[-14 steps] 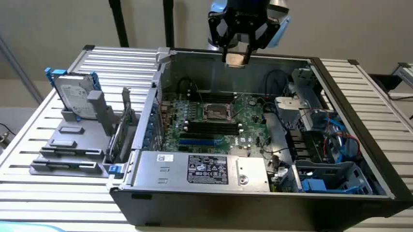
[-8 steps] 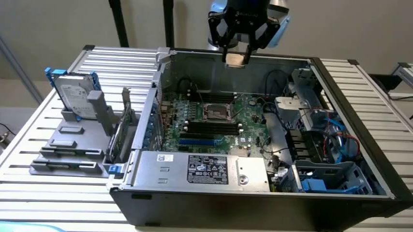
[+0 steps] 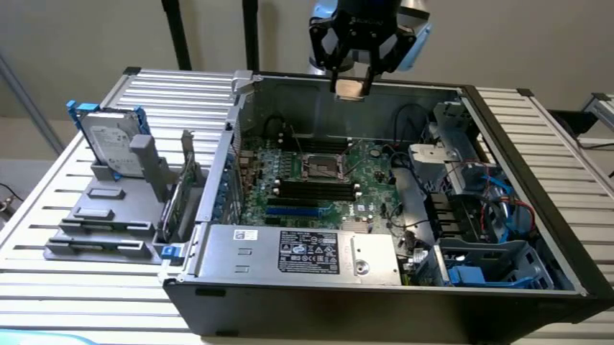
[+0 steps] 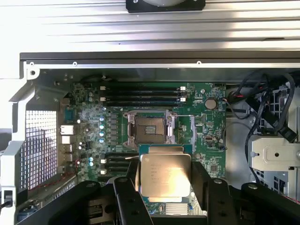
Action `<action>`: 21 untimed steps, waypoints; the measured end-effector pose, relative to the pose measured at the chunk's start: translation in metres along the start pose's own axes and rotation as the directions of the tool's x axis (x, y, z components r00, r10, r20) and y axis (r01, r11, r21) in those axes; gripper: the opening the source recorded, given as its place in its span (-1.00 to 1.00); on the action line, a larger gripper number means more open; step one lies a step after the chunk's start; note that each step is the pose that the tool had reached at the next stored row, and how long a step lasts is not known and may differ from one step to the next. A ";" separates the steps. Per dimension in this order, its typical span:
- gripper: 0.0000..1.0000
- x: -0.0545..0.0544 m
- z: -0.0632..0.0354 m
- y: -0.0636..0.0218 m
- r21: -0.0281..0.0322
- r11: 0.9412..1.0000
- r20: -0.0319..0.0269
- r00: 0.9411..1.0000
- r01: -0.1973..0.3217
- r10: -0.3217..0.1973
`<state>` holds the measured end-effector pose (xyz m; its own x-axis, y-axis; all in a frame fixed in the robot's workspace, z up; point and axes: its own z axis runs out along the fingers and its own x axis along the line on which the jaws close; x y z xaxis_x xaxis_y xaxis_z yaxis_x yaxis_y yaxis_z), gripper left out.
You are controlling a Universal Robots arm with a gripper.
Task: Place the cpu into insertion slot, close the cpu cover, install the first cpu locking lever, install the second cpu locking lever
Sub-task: 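Place the cpu into insertion slot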
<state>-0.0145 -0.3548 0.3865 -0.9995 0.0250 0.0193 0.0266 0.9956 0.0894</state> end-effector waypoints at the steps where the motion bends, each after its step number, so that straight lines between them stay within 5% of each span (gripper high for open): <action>1: 0.08 0.001 0.0000 0.0000 0.000 1.000 0.000 1.000 -0.004 0.004; 12: 0.08 0.007 0.0002 -0.0002 -0.003 0.992 0.011 0.992 -0.124 0.124; 16: 0.08 0.007 0.0003 -0.0002 -0.005 0.983 0.016 0.982 -0.186 0.186; 21: 0.08 0.007 0.0003 -0.0002 -0.009 0.962 0.024 0.962 -0.272 0.273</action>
<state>-0.0214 -0.3548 0.3863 -0.9545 0.2976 0.0193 0.2981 0.9504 0.0893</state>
